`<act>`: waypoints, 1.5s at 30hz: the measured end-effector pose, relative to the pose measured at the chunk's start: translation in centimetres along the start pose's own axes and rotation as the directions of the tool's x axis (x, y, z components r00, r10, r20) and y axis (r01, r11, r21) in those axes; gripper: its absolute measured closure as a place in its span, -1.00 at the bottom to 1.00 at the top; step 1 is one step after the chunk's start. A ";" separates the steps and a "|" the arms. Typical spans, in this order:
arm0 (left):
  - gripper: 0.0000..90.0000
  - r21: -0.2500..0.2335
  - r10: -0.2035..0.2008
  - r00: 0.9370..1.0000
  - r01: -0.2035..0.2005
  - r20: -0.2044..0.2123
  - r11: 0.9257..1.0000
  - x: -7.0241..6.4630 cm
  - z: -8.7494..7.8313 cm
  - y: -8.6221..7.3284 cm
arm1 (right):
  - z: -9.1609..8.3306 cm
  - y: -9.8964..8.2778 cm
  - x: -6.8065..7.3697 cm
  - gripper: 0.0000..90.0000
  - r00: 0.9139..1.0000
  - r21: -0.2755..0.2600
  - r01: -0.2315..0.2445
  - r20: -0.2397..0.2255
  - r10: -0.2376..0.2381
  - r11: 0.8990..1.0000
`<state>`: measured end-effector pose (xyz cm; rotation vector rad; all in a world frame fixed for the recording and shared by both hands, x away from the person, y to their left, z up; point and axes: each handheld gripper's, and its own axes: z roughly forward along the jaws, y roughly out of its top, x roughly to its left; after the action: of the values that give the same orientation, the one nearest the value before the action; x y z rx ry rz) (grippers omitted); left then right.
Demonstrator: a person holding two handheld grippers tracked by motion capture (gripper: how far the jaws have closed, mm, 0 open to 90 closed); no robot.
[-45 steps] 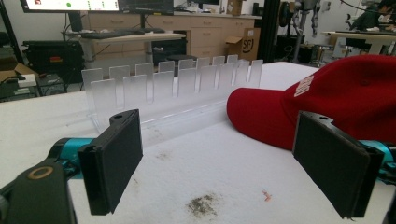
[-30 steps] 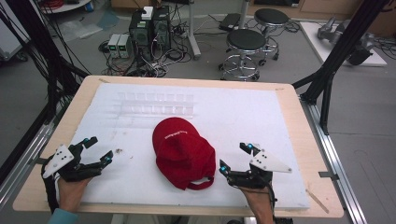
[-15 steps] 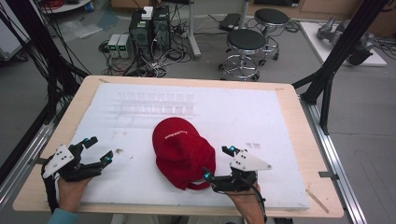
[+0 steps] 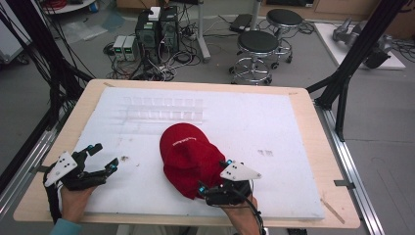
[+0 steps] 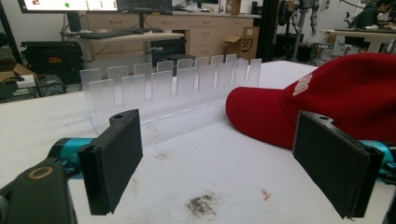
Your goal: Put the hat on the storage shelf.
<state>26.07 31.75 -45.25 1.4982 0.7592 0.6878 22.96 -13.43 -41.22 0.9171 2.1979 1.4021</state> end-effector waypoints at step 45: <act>-0.64 0.027 -0.003 1.000 0.003 0.026 1.000 0.1 0.3 0.1 | 0.4 3.3 -1.3 0.93 0.994 -0.012 0.089 0.067 -0.088 0.996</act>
<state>26.36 31.64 -45.15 1.5276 0.7536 0.6568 25.23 -13.14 -38.43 0.8377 2.1496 1.3263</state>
